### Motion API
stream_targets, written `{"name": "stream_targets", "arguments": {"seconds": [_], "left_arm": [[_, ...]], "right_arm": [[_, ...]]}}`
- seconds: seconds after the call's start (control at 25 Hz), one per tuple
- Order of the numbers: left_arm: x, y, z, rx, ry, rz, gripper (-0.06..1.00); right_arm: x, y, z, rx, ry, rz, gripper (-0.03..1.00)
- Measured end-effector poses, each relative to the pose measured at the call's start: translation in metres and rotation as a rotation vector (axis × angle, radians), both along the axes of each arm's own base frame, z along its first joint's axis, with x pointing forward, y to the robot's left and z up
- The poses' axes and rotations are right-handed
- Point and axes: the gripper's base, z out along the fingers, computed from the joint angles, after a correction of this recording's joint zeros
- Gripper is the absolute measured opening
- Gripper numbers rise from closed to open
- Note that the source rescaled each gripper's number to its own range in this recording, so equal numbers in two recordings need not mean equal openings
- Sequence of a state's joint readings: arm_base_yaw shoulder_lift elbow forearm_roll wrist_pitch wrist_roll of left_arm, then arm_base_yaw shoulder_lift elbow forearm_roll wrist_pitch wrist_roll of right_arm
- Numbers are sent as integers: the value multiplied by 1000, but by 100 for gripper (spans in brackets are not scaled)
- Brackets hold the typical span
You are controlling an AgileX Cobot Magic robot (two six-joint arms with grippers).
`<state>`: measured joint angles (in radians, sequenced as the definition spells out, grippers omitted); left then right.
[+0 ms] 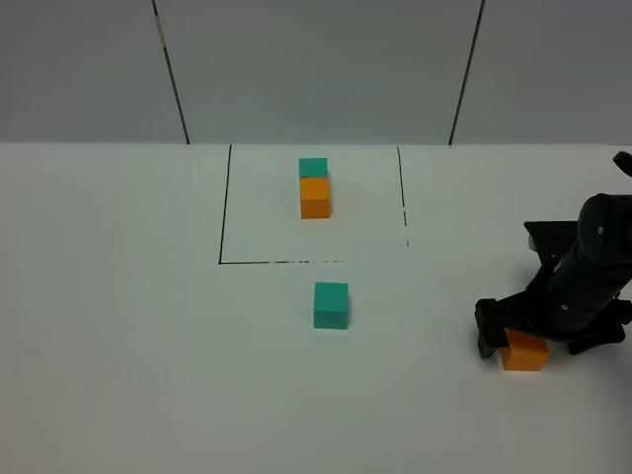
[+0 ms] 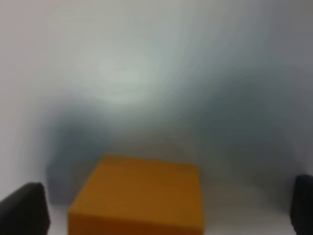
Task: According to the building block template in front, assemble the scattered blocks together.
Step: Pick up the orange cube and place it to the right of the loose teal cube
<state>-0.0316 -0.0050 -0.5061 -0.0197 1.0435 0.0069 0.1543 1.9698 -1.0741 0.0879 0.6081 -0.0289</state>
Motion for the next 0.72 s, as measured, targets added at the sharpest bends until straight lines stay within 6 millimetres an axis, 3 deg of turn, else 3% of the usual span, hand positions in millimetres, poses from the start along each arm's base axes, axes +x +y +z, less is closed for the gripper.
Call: {"name": "stream_targets", "arguments": {"seconds": [0.72], "left_arm": [[0,0,0,0,0,0,70]], "right_arm": [[-6,1,0,7,60,-8,99]]}}
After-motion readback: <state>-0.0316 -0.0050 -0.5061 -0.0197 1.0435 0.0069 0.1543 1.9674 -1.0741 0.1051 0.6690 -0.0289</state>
